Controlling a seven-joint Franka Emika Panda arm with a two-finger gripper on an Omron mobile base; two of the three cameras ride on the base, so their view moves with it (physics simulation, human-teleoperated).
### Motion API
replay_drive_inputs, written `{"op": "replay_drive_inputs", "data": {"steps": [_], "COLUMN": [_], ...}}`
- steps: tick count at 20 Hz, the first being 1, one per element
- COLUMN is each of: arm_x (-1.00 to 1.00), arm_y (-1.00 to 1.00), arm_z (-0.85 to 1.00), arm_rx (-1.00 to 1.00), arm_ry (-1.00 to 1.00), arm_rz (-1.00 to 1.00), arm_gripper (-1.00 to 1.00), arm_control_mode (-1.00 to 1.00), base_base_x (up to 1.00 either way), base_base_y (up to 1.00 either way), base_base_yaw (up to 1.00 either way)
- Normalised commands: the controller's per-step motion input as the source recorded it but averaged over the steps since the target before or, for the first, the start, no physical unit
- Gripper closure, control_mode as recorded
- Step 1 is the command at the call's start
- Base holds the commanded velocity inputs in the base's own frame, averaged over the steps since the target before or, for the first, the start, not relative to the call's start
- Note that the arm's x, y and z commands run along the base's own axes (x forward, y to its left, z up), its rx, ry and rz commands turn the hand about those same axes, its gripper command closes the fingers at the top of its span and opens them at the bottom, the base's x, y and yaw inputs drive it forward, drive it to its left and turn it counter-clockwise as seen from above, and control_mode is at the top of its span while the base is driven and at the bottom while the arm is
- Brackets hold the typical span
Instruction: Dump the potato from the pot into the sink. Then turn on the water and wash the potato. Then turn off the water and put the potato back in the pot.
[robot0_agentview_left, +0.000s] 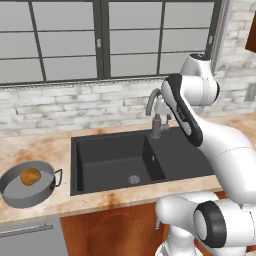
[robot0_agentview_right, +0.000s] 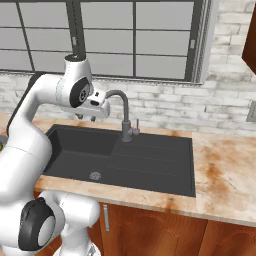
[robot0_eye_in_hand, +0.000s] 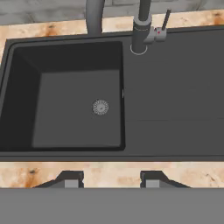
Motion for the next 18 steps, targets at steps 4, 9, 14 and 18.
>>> {"op": "replay_drive_inputs", "data": {"steps": [4, 9, 14, 18], "arm_x": [-0.38, -0.26, 0.01, 0.18], "arm_y": [0.0, 0.41, 0.87, 1.0], "arm_z": [0.0, 0.0, 0.0, -0.13], "arm_rx": [0.0, 0.0, 0.0, -0.05], "arm_ry": [0.0, 0.0, 0.05, 0.06], "arm_rz": [0.0, 0.0, 0.0, 0.0], "arm_gripper": [-1.0, -1.0, -1.0, -1.0], "arm_control_mode": [-1.0, -1.0, -1.0, -1.0], "base_base_x": [0.0, 0.0, 0.0, 0.0], "base_base_y": [0.0, 0.0, 0.0, 0.0], "base_base_yaw": [0.0, 0.0, 0.0, 0.0]}}
